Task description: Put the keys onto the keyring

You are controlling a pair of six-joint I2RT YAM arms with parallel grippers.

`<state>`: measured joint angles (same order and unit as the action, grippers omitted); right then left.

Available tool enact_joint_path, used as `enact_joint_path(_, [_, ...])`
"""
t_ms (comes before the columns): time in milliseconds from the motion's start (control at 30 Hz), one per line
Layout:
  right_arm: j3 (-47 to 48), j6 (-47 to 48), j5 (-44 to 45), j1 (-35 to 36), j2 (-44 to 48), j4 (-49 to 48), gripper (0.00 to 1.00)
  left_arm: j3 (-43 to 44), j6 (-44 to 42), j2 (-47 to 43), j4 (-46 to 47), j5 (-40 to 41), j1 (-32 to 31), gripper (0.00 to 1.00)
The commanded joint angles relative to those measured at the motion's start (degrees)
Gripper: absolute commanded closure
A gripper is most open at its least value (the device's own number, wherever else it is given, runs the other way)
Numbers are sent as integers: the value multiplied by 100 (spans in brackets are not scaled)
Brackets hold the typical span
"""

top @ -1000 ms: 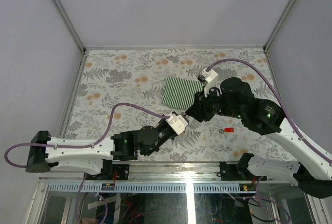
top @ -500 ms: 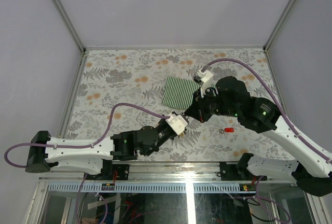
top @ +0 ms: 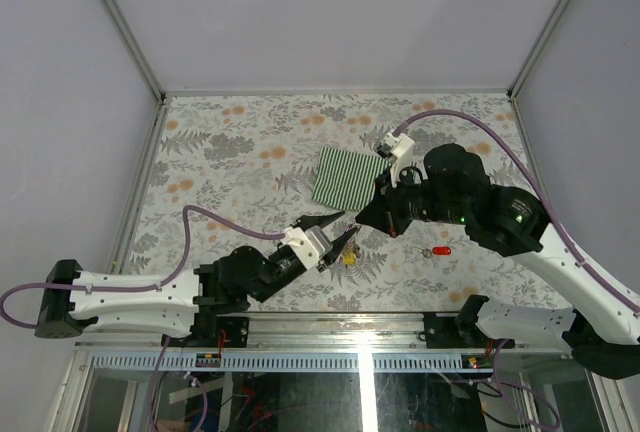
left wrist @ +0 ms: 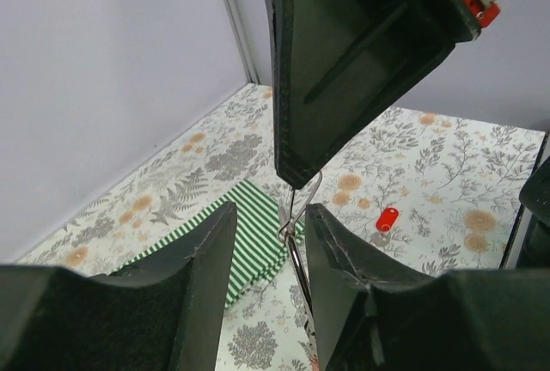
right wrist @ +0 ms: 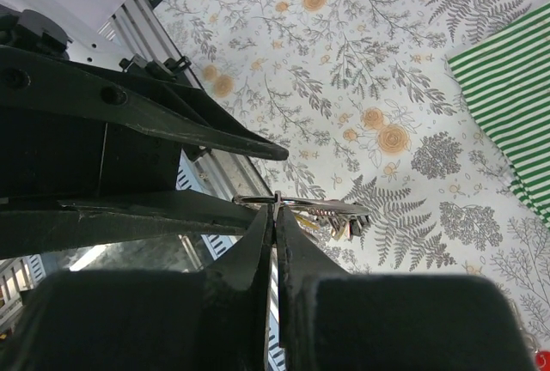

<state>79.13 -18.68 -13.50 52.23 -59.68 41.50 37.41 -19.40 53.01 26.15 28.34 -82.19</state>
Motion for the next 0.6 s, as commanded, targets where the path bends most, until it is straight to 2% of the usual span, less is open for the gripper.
enact_joint_path(0, [317,-107,-359,10,147,-315,100,-67,-299,-25,847,-205,-29,61])
enact_joint_path(567, [476,-320,-394,7,175,-443,100,-28,-739,33,758,-390,-29,65])
